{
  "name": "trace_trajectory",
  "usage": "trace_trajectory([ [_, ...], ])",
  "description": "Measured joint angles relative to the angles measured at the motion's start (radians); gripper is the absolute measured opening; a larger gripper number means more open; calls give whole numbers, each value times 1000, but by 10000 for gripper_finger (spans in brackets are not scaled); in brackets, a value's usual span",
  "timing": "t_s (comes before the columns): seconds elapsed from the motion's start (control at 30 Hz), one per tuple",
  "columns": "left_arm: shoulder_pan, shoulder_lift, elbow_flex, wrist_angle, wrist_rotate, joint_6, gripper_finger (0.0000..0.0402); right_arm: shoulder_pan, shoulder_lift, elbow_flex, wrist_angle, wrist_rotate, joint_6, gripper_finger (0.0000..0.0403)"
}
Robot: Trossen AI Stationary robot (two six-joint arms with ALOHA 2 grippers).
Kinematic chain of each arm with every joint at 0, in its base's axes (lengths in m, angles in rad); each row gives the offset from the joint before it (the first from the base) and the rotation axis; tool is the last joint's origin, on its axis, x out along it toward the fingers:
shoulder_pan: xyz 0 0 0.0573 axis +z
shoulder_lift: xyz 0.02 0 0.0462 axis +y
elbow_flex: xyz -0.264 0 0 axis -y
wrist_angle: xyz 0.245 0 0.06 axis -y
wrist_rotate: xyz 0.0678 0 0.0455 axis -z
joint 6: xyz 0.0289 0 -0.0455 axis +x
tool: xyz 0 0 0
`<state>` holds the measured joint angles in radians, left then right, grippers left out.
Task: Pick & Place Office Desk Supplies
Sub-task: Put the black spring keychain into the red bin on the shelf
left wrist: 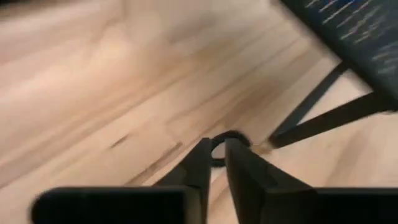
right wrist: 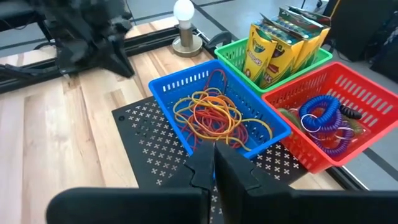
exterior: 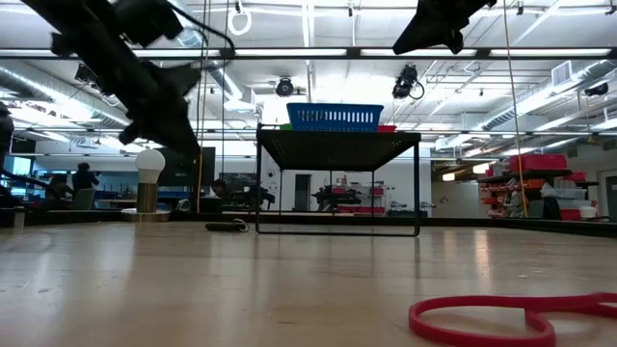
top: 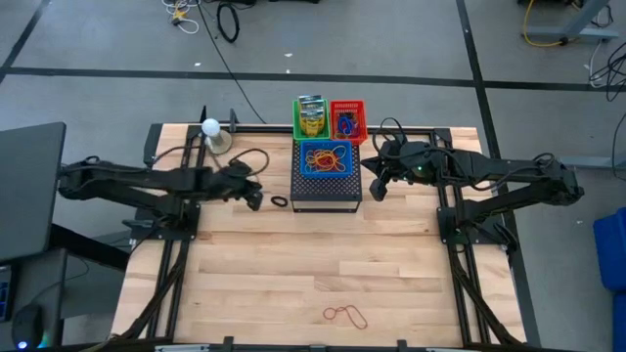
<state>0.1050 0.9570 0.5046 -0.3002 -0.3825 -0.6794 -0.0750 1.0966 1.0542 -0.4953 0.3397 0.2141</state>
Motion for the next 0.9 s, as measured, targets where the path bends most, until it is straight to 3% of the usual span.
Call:
trace_trajectory([
  [0.23,71,251,0,159,95,38,119,0,0,0,-3,0,-1,23],
  [0.4,108,388,0,238,116,-2,136,0,0,0,-2,0,-1,23],
  [0.7,105,523,0,346,99,-14,127,0,0,0,-2,-1,0,23],
  [0.9,106,519,0,315,96,-14,76,0,0,0,11,-1,-1,23],
])
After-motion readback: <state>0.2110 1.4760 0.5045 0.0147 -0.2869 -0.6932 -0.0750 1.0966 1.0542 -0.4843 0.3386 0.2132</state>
